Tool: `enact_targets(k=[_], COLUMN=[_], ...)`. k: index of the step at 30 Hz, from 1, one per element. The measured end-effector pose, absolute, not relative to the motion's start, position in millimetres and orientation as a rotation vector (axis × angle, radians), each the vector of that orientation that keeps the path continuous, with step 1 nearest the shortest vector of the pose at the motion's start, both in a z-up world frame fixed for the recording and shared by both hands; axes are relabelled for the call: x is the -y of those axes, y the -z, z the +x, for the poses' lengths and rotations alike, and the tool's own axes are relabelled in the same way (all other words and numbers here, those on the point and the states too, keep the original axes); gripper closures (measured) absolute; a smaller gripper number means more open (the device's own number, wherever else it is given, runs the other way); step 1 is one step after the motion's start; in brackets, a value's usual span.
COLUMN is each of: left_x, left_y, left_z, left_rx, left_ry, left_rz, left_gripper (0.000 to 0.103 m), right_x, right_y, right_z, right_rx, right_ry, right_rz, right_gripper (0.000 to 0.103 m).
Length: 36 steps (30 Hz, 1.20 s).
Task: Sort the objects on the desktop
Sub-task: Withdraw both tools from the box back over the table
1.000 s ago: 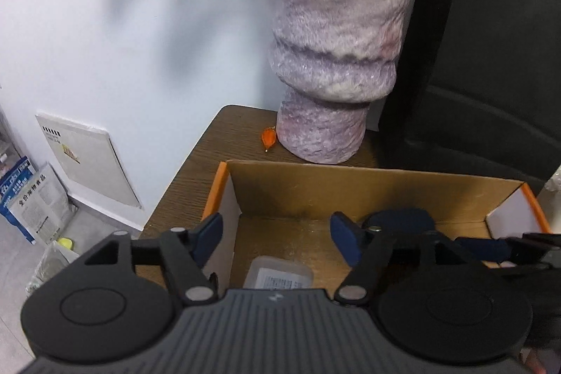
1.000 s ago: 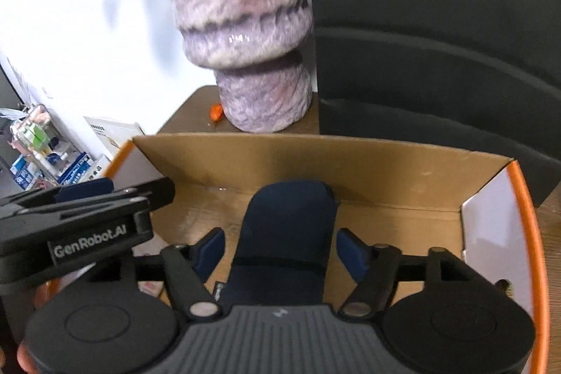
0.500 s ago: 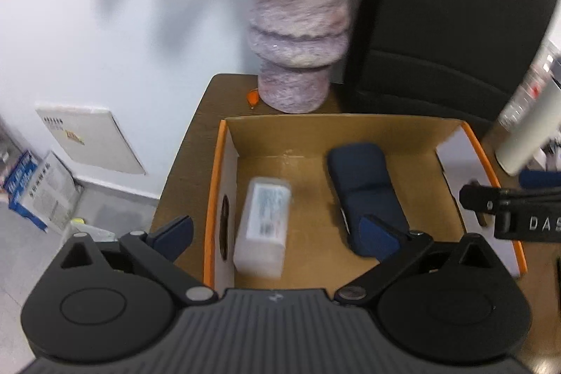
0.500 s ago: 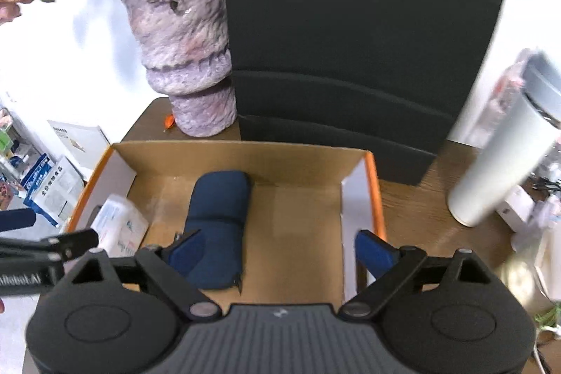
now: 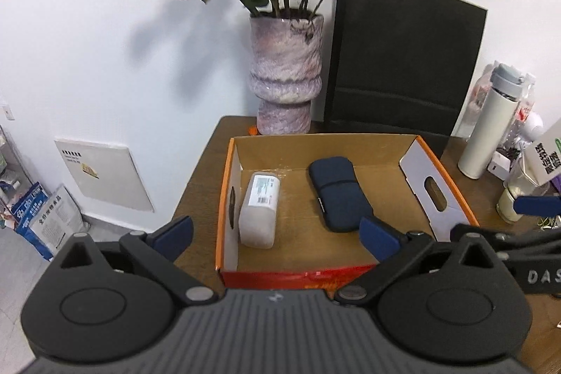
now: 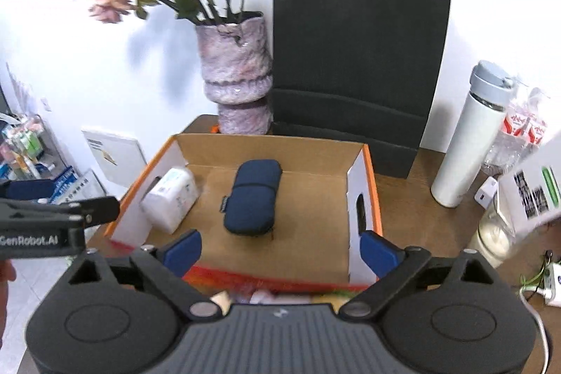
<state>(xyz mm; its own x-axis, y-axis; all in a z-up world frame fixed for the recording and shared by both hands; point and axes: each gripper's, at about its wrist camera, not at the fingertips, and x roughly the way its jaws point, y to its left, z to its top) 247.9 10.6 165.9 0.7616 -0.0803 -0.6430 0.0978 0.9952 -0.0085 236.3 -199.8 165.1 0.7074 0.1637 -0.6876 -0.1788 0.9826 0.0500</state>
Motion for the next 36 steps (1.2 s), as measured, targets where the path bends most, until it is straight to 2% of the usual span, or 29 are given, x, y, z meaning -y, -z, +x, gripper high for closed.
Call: enact_targets(k=[8,15,27,36], left_x=[-8.8,-7.9,-15.4,-37.3], left_y=[-136.6,-104.4,-43.3,-26.0], left_z=[175.8,123.4,56.2,11.3], left_rx=[-0.610,-0.586,-0.672,-0.708], left_ry=[0.091,0.110,0.085,0.023], left_rz=[0.021,0.066,0.018,-0.048], left_gripper=[0.000,0.000,0.000,0.000], right_x=[203.9,205.7,214.5,221.9], right_y=[-144.4,-112.8,-51.7,-32.4], right_z=[166.6,118.9,54.6,-8.2], right_rx=[-0.695,-0.709,-0.758,-0.734], right_ry=[-0.222,-0.236,-0.224,-0.253], right_rz=[-0.042,-0.041,0.019,0.004], right_gripper=[0.002,0.001,0.001,0.001])
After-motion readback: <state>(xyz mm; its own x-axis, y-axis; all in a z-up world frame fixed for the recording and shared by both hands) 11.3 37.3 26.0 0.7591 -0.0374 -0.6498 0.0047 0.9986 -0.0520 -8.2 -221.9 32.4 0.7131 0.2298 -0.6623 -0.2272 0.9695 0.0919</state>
